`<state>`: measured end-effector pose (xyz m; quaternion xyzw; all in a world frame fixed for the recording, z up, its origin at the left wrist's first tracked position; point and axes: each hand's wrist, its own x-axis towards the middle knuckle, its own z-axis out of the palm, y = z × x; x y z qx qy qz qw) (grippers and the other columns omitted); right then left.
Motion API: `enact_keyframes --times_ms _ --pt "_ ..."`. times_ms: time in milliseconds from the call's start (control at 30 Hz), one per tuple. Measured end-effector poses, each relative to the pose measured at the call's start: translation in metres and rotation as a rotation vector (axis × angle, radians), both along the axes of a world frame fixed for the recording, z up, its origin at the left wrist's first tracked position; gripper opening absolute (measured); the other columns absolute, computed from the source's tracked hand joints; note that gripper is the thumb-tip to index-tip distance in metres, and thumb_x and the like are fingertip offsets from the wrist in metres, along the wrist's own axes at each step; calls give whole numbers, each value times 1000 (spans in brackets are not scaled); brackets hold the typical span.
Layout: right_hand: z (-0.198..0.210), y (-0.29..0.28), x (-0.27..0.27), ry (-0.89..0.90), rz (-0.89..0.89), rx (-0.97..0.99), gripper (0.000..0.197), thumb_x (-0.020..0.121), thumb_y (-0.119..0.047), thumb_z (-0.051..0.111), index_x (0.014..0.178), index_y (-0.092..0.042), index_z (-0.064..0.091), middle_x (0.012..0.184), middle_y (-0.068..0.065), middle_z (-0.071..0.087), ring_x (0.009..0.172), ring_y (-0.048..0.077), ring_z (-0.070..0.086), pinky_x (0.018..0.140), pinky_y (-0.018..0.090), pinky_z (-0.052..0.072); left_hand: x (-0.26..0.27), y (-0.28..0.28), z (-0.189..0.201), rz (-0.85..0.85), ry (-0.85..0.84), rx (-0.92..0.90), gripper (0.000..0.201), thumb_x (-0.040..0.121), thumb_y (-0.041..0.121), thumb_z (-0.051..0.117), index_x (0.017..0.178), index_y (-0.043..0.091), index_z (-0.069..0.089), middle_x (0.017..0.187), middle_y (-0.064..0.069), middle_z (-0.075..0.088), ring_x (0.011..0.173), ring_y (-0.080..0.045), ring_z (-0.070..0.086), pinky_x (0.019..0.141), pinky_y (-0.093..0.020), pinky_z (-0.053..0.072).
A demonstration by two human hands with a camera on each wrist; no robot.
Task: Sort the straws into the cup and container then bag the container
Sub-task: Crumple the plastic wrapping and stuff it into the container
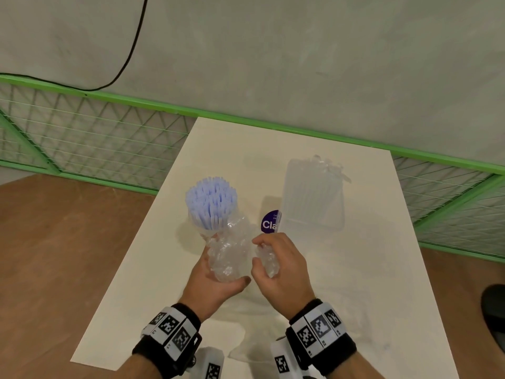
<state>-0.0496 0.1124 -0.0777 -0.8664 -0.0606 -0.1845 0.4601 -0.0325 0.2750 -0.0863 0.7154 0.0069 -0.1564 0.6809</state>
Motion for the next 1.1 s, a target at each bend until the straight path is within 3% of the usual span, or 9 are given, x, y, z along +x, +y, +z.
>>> enact_keyframes --times_ms 133,233,367,567,633,767,933,1100 --pt "-1 -5 -2 53 -37 37 27 85 -12 74 110 -20 65 106 -14 65 102 -3 59 89 8 42 0 1 -1 25 -4 52 78 66 0 85 128 29 49 112 7 69 102 -3 66 79 -12 51" --pt "3 -9 -4 106 -38 62 28 86 -22 75 113 -23 67 108 -19 68 102 -4 62 88 9 44 0 0 2 37 7 57 77 67 -2 84 126 32 48 110 6 69 95 3 66 75 -11 51" --pt "8 -10 -4 90 -51 74 28 84 -20 78 110 -21 70 99 -14 73 95 -3 66 85 9 47 1 -1 2 38 10 51 77 67 -3 83 130 26 49 112 4 69 96 2 66 74 -7 49" --pt "18 -10 -2 -1 -113 102 18 80 -17 81 96 -18 73 85 -14 71 81 2 67 75 13 50 1 0 0 43 17 57 78 67 -1 84 131 25 49 111 5 70 97 -1 67 78 -12 53" --pt "22 -12 0 -2 -97 98 17 83 -14 79 98 -17 71 88 -14 71 83 4 67 76 17 51 2 0 0 43 16 63 78 67 0 85 131 25 49 112 5 69 98 -1 66 83 -16 54" --pt "29 -16 2 33 -43 101 27 85 -10 75 111 -18 69 103 -13 72 96 4 67 86 19 51 3 1 -2 50 21 60 77 67 1 85 130 26 50 114 4 69 99 -1 66 76 -11 52" --pt "53 -25 6 6 -21 77 21 90 -12 70 109 -19 69 104 -11 69 100 8 64 86 22 50 3 0 -5 55 23 64 75 66 -1 85 128 23 52 110 4 70 99 -5 67 75 -10 51" --pt "92 -42 11 -37 -71 160 22 85 -13 77 105 -18 71 98 -10 74 91 6 68 80 15 49 3 0 -4 63 26 61 72 65 -6 84 125 19 53 104 6 71 89 1 68 70 -7 49"
